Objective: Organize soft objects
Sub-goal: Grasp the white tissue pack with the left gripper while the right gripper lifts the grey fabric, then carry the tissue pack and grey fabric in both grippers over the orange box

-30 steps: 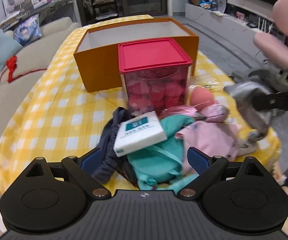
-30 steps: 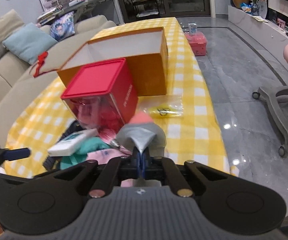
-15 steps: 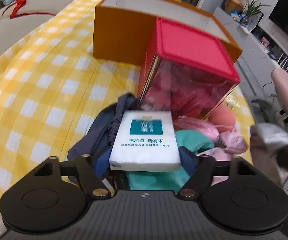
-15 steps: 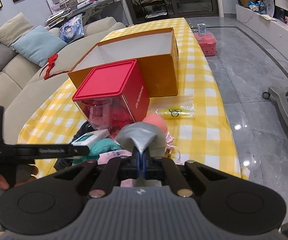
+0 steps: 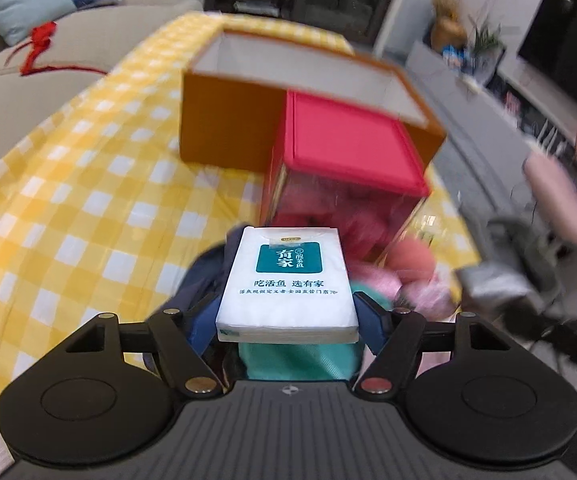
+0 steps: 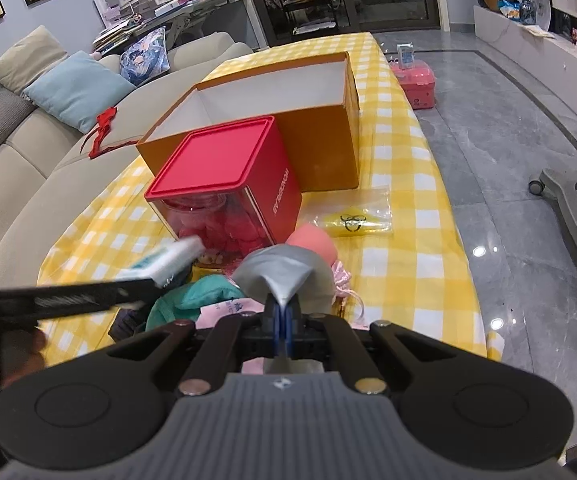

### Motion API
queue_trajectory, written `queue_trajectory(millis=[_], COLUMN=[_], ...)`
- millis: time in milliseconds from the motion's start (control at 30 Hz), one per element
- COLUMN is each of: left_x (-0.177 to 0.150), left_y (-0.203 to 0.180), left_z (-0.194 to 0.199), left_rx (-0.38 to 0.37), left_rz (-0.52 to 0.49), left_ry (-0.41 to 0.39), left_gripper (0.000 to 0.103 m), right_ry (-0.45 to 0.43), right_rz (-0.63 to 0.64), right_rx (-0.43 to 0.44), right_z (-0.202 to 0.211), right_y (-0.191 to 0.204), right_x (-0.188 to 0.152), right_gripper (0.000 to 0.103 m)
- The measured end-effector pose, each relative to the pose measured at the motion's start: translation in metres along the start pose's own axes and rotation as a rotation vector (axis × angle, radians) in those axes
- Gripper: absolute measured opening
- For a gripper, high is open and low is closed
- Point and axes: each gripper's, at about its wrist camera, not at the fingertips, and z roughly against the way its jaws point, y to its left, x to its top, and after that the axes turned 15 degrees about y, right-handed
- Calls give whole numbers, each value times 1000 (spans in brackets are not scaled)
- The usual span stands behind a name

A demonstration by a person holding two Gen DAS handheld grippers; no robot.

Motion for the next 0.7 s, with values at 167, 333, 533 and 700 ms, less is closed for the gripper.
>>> queue_trajectory(millis=[167, 333, 533, 700], left_x=[4, 10, 12, 8], left_y=[1, 0, 4, -5], left_z=[23, 30, 36, 48], left_rx=[7, 10, 7, 47], left_rz=[16, 23, 34, -46], left_ry=[-84, -108, -120, -176], left_gripper=[81, 81, 81, 81], right_ry=[-65, -160, -164, -164], right_rz=[1, -28, -12, -13], right_rx=[-9, 48, 59, 66], right_z=[9, 27, 27, 27], right_y=[4, 2, 7, 7], right_x=[1, 3, 5, 6], right_gripper=[0, 0, 0, 0])
